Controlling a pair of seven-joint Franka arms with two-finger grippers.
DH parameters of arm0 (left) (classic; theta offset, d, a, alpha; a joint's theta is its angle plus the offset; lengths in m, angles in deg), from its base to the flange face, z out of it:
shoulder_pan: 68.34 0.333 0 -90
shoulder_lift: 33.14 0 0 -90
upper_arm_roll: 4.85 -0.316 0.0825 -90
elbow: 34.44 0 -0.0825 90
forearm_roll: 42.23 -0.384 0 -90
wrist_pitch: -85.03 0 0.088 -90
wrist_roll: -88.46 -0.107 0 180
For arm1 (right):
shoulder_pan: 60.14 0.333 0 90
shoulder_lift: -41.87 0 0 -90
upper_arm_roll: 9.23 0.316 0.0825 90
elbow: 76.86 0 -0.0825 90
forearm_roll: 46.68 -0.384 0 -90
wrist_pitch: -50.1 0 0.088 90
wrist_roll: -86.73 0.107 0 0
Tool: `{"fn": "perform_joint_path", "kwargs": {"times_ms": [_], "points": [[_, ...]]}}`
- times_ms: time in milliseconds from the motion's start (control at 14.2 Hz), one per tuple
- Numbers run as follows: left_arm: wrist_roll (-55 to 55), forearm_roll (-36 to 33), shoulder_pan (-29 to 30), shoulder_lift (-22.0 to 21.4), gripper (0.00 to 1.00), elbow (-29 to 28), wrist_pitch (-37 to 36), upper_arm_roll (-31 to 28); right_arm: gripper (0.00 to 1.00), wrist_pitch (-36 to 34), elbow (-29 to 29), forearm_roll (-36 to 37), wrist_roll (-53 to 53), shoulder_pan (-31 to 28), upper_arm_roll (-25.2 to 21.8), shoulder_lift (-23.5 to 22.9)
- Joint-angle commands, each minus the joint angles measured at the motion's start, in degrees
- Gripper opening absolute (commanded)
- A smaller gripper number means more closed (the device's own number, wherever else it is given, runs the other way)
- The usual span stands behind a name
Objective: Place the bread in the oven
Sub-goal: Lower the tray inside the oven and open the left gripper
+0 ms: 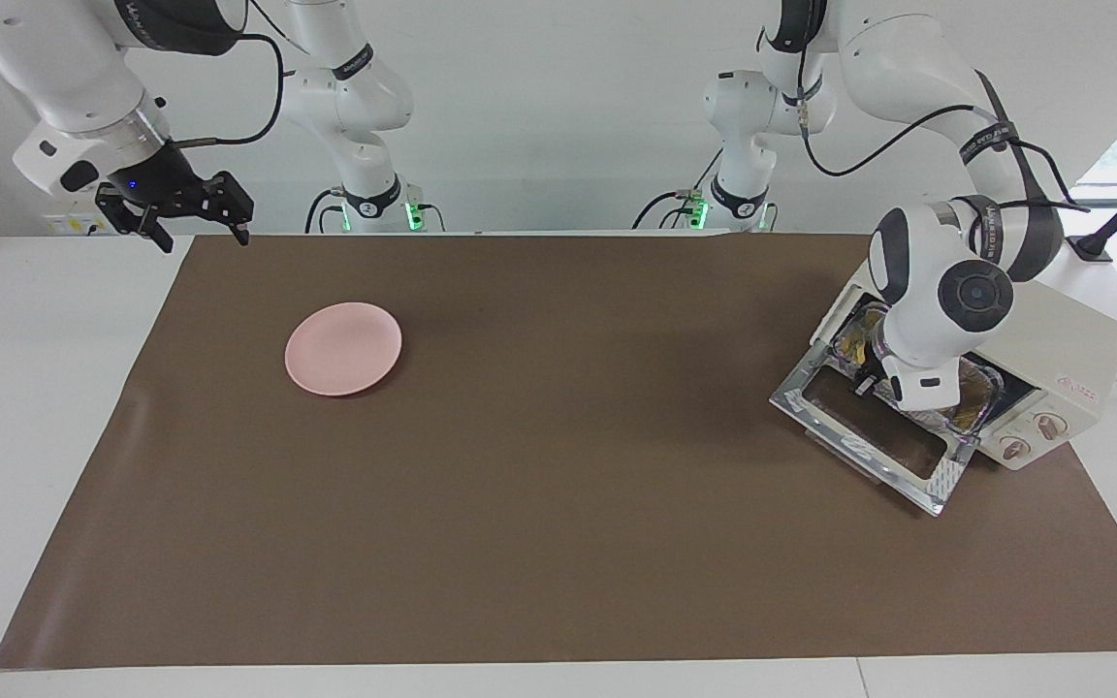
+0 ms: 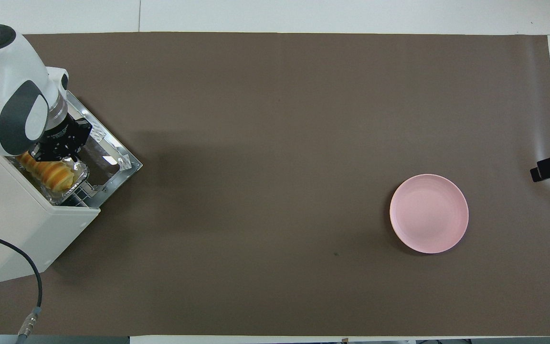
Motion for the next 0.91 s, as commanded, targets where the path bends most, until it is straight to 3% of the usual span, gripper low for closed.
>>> {"fn": "perform_joint_path", "kwargs": {"times_ms": [0,843], "points": [[-0.64,-2.80,0.13,-2.72,0.00,-2.73,-0.48,0.39,1.00,-0.83,0.44,0.38,-0.94,0.17,-0.05,-0.27],[-0.82,-2.98,1.27,-3.95,0.00,-5.90,1.45,0.21,1.00,-0.83,0.44,0.38,-0.94,0.17,-0.14,-0.18]]}}
